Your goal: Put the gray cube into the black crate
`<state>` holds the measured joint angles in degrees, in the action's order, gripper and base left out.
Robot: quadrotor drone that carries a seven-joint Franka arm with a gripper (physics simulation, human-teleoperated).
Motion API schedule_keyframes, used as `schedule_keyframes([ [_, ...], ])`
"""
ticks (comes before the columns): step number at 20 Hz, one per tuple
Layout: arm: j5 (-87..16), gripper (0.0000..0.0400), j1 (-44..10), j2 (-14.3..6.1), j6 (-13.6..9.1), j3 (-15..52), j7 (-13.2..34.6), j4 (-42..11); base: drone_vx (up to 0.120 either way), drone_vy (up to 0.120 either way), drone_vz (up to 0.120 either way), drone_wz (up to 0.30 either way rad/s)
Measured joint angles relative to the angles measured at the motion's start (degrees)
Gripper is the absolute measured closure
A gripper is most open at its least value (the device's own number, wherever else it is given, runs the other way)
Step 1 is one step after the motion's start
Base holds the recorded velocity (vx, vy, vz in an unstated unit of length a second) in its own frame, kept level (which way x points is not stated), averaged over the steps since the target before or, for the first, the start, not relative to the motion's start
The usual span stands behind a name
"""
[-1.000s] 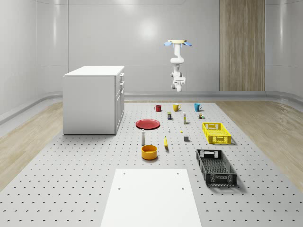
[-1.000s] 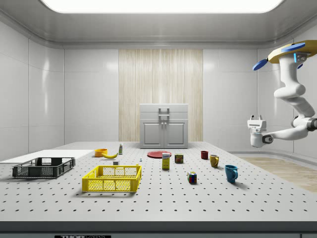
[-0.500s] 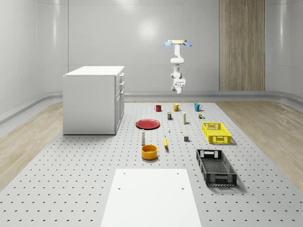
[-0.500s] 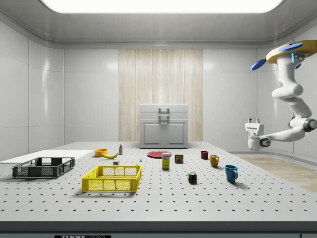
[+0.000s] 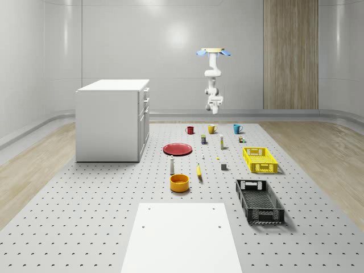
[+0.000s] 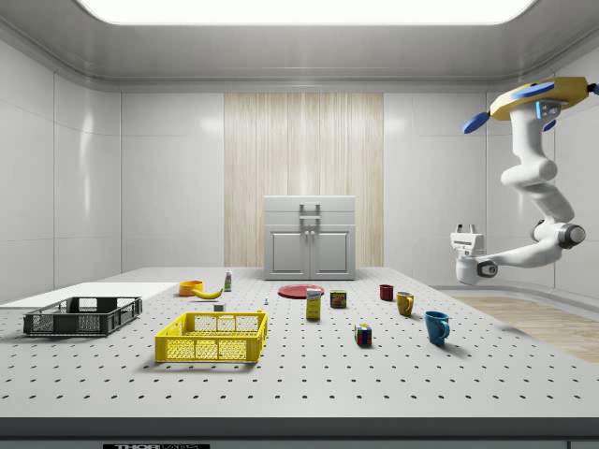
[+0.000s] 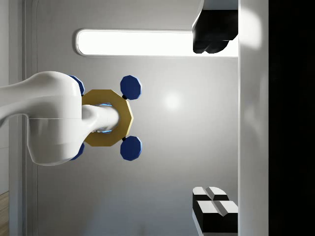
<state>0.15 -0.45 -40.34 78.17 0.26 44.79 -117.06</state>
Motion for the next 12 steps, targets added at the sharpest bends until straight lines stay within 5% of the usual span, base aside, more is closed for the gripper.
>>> schedule_keyframes([
  [4, 0.0, 0.0000, 0.0, -0.1, 0.1, 0.0, 0.0, -0.1, 0.120, -0.100, 0.000, 0.000],
  [12, -0.1, 0.0000, -0.1, -0.3, 0.5, 0.1, 0.0, -0.3, 0.120, 0.000, 0.000, 0.000],
])
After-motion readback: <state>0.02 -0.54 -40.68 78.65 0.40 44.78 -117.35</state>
